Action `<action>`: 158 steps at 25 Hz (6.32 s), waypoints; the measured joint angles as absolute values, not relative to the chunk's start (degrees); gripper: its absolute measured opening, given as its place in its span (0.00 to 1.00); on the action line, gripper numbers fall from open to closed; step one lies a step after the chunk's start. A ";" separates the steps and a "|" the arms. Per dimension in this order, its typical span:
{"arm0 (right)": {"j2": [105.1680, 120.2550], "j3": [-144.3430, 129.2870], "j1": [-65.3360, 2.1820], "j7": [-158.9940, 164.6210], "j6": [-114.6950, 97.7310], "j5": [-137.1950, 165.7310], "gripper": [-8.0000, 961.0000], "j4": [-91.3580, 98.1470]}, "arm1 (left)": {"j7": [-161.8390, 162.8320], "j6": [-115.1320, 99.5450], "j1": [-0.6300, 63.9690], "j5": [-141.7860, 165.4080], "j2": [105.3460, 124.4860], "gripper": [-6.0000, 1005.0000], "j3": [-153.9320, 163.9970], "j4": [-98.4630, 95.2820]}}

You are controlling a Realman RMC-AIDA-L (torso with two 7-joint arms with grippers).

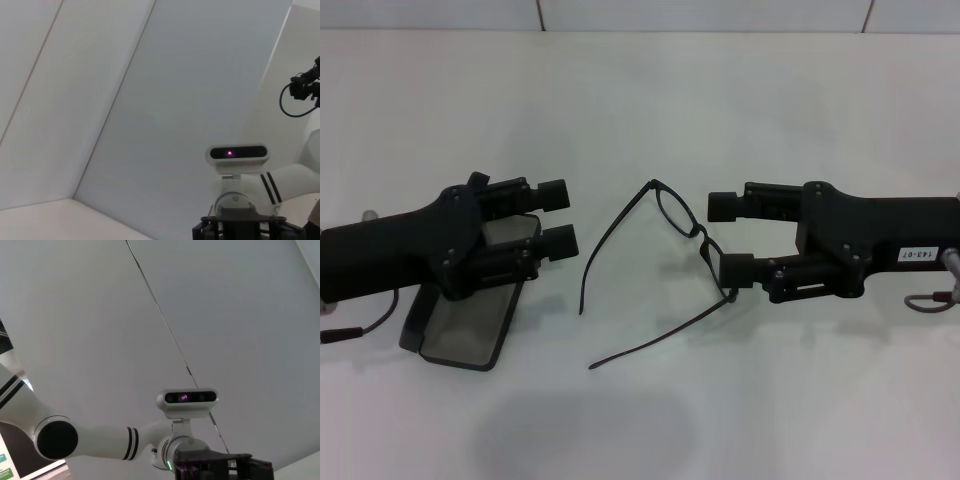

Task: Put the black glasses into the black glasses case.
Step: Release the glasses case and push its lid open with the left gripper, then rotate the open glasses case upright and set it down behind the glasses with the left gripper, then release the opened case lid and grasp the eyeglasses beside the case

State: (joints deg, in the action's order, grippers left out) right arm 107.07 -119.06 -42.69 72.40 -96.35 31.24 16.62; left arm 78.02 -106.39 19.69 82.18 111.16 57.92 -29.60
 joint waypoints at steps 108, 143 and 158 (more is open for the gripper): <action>110.56 -102.45 -34.79 67.41 -106.89 51.46 0.89 17.94 | 129.90 -49.35 34.48 162.42 120.10 0.20 110.43 -72.90; 104.54 -95.89 -38.35 95.42 -80.31 68.96 0.76 33.72 | 123.71 -51.85 15.39 131.77 119.86 0.46 91.99 -106.97; 114.25 -81.31 -54.24 125.60 -79.44 122.55 0.61 44.30 | 97.01 -85.33 10.54 74.37 119.80 0.14 66.57 -72.00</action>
